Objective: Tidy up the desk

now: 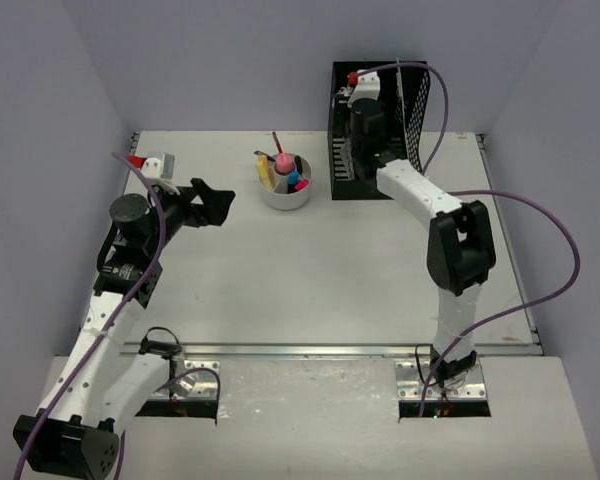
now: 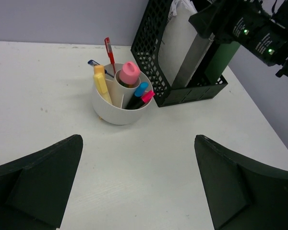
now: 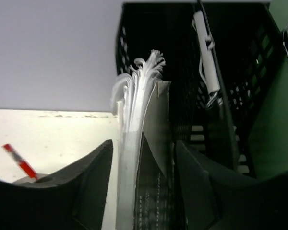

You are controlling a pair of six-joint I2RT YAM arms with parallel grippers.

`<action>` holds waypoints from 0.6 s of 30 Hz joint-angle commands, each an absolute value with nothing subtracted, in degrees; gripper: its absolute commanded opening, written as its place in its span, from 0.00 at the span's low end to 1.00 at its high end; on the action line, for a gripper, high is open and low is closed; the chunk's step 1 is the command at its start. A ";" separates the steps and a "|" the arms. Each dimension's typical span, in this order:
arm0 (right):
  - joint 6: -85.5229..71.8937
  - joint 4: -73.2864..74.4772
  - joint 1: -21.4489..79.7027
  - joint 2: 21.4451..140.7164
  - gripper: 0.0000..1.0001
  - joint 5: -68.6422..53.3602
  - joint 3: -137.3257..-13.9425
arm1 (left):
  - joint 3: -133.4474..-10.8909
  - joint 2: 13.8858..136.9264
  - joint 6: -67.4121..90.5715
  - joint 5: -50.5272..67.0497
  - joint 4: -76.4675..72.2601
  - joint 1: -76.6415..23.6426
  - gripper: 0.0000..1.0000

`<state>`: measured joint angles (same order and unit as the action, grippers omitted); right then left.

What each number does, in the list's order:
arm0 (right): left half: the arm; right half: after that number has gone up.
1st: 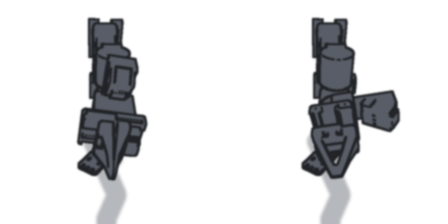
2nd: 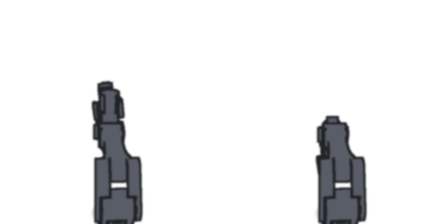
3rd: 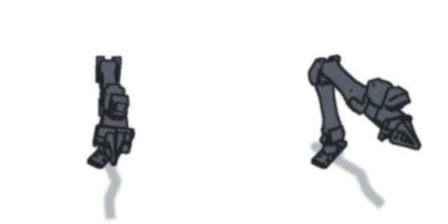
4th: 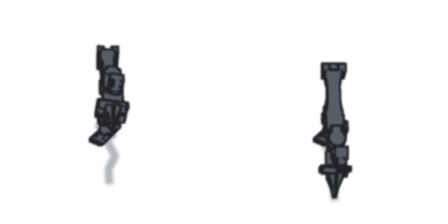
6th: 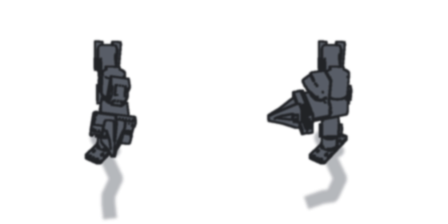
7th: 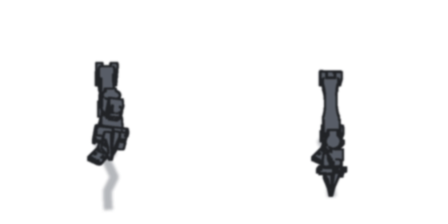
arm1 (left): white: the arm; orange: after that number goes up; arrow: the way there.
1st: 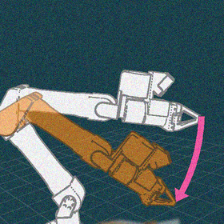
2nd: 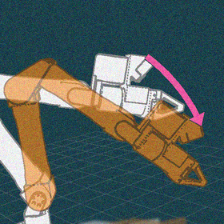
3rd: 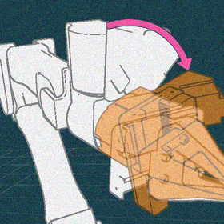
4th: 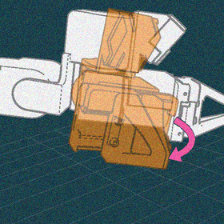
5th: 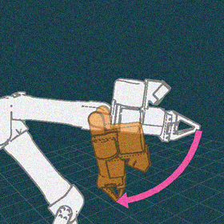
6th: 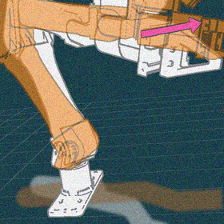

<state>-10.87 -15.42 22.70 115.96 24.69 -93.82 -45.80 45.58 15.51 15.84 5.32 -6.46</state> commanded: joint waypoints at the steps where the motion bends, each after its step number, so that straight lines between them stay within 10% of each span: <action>1: -13.09 -16.27 22.41 109.87 0.58 19.53 -97.47 | -47.02 44.91 15.47 16.08 4.30 -6.68 1.00; 10: -4.16 -7.57 22.41 89.76 0.98 4.06 -91.07 | -59.32 54.92 7.83 18.20 19.76 -6.68 1.00; 18: 8.34 13.60 22.32 66.49 0.99 1.23 -74.22 | -58.54 56.60 4.75 12.83 21.62 -6.68 1.00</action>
<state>2.24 1.98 22.61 70.65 2.74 -81.30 -58.37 56.90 7.42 14.90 21.34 -6.46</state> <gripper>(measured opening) 0.992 0.999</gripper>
